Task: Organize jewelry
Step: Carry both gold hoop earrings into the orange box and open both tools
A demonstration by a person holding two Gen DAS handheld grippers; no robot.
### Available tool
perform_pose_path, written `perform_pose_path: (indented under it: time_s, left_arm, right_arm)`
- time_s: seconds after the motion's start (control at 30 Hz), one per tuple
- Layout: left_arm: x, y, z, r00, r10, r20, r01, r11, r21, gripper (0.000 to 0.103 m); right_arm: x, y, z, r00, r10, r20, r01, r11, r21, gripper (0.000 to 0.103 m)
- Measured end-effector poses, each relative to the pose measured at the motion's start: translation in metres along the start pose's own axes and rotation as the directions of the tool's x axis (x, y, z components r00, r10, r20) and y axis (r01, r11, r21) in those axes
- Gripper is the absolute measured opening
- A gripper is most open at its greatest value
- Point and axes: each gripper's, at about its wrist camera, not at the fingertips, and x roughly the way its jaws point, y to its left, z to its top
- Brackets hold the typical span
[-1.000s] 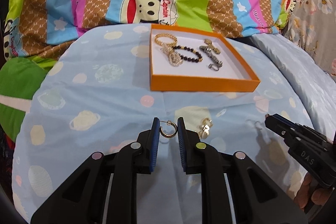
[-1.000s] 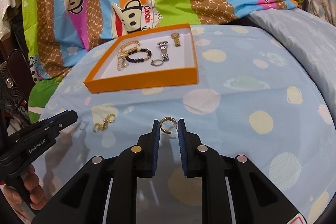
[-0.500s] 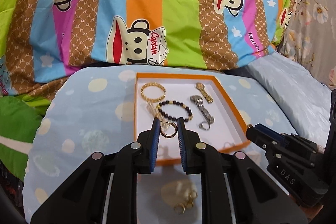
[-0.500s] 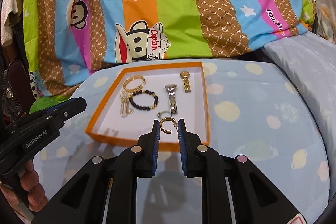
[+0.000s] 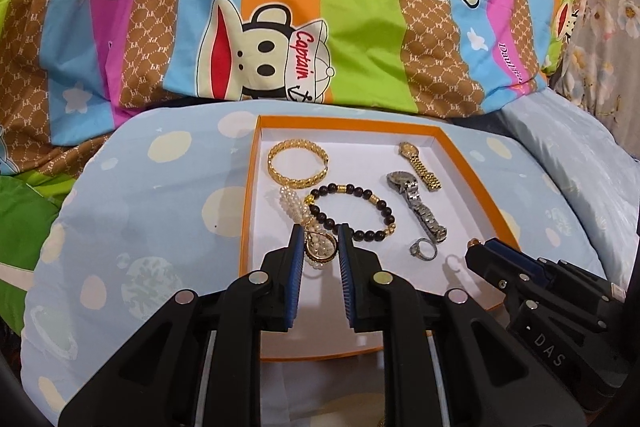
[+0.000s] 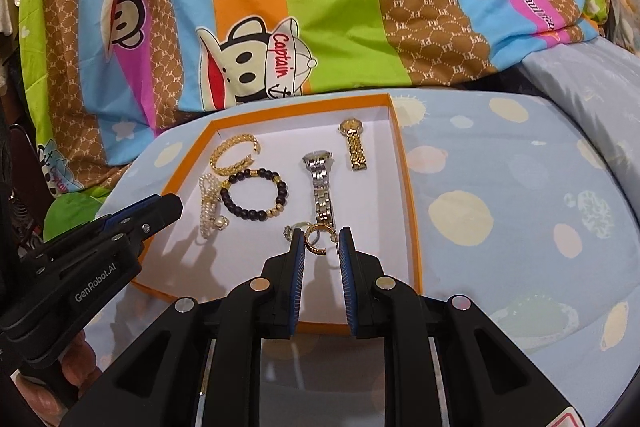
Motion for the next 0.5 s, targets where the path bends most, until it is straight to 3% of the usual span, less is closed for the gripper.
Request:
perform_pose_path:
  time_s: [0.5]
  left_arm:
    - [0.012, -0.001, -0.006, 1.0, 0.018, -0.024, -0.017, 1.0, 0.009, 0.017]
  right_arm:
    - [0.007, 0.001, -0.003, 1.0, -0.006, -0.01, 0.006, 1.0, -0.012, 0.017]
